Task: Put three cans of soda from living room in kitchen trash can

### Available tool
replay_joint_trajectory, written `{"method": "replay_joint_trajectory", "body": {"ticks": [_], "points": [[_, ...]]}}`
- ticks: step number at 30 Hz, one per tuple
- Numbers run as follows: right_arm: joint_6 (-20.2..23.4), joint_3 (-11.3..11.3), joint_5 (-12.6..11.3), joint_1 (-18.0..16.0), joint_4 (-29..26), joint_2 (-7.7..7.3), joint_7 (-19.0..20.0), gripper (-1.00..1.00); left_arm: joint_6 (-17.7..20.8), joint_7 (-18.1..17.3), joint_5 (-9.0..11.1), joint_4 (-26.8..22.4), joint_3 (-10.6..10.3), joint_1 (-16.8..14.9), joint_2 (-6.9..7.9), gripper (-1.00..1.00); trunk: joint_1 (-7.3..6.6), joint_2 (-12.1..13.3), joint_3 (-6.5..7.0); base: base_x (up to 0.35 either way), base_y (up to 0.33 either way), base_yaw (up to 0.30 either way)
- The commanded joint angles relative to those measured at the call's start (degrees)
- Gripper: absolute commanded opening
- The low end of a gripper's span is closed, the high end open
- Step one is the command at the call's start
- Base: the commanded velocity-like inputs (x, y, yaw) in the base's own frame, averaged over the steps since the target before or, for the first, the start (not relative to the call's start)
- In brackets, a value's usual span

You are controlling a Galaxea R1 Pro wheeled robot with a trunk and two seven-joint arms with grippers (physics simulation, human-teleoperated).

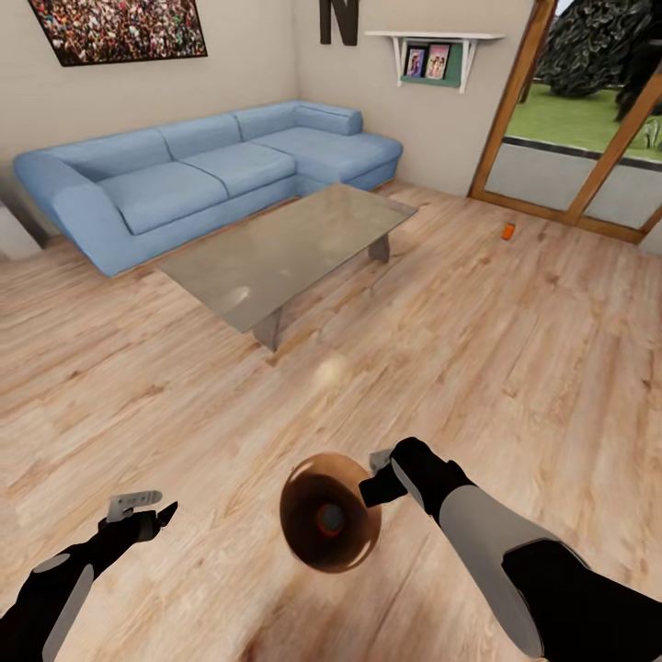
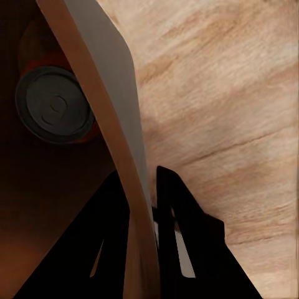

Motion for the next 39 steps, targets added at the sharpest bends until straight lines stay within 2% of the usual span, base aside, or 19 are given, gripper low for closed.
{"method": "replay_joint_trajectory", "body": {"ticks": [1, 24, 39], "points": [[0.30, -0.25, -1.80, -0.01, -0.02, 0.03, 0.33, -1.00, 0.02, -0.01, 0.00, 0.00, 0.00, 0.01, 0.00, 1.00, 0.00, 0.00, 0.06, 0.274, 0.176, 0.218], [0.29, -0.13, -1.80, 0.00, -0.02, 0.03, 0.41, -1.00, -0.05, 0.03, 0.08, 0.00, 0.00, 0.02, 0.00, 1.00, 0.00, 0.00, 1.19, 0.232, 0.214, 0.218], [-0.45, -0.15, -1.80, 0.04, 0.01, -0.08, 0.90, -1.00, -0.13, 0.03, 0.00, 0.03, 0.00, 0.01, 0.00, 1.00, 0.00, 0.00, 1.30, 0.220, 0.225, 0.034]]}}
